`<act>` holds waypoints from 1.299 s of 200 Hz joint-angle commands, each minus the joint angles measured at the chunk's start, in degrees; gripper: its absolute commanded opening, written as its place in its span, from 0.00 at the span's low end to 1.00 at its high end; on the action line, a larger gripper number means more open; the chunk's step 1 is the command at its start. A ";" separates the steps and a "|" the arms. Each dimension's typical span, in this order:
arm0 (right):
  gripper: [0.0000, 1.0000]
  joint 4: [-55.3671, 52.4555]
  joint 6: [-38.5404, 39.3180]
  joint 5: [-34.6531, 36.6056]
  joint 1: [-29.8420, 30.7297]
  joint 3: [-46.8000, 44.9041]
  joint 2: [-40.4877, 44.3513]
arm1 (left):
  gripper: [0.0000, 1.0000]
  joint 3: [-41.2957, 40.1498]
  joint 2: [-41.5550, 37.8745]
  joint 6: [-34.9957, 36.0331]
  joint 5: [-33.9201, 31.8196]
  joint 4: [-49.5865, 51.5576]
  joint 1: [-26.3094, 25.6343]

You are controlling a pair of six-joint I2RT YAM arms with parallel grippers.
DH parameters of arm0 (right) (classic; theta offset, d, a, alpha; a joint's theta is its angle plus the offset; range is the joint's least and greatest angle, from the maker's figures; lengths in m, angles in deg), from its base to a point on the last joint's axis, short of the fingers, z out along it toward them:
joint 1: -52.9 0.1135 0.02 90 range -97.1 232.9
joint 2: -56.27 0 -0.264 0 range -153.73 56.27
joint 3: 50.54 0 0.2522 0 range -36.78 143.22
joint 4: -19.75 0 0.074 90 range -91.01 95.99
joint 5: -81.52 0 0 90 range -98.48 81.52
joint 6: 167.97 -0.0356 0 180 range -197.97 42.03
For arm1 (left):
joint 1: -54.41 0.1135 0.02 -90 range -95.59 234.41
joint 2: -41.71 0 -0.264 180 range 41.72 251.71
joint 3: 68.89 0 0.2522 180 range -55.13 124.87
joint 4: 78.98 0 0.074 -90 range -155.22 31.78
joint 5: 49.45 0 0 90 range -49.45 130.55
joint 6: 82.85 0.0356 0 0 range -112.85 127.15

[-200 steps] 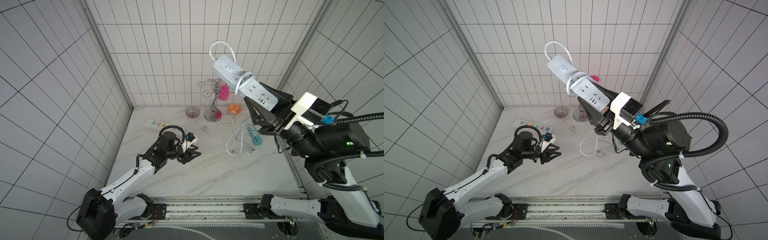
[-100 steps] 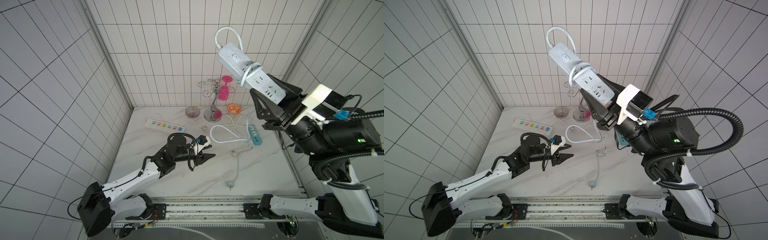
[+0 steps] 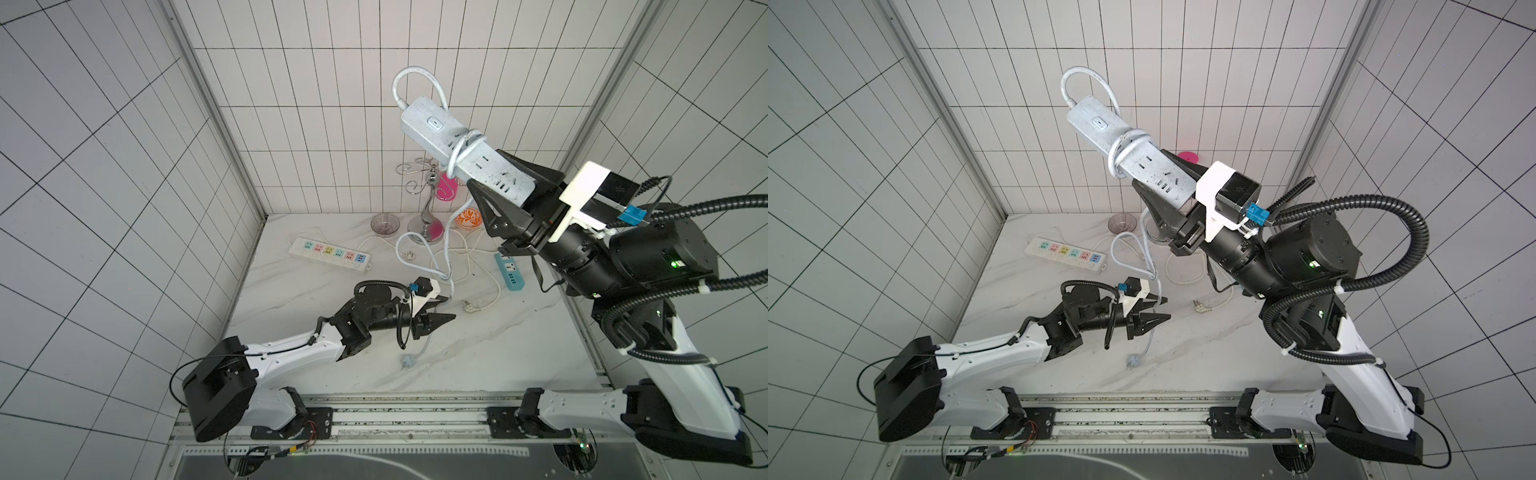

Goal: Wrap the cord around the power strip
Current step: Adjust the power cord.

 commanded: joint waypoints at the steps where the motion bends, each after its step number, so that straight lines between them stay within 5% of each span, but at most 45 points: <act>1: 0.00 5.37 -0.12 -0.74 0.23 6.74 1.28 | 0.24 0.91 1.83 -0.09 1.72 -1.93 -0.20; 9: 0.00 5.32 0.19 -0.40 0.23 6.80 1.24 | 0.00 1.53 2.28 0.23 2.09 -0.76 -0.20; 63: 0.00 5.63 4.25 6.13 0.24 6.37 1.85 | 0.00 0.73 -3.18 3.90 -8.75 16.09 3.34; 157: 0.00 15.81 19.65 17.26 0.28 10.38 -0.13 | 0.00 -6.10 -14.31 -6.44 -18.25 35.62 38.94; 186: 0.00 17.25 22.76 19.30 0.23 10.74 1.06 | 0.00 -8.51 -16.78 -9.90 -20.55 34.14 48.05; 260: 0.00 18.69 23.56 20.11 0.30 9.27 6.54 | 0.01 -9.48 -17.94 -13.50 -28.06 34.67 53.60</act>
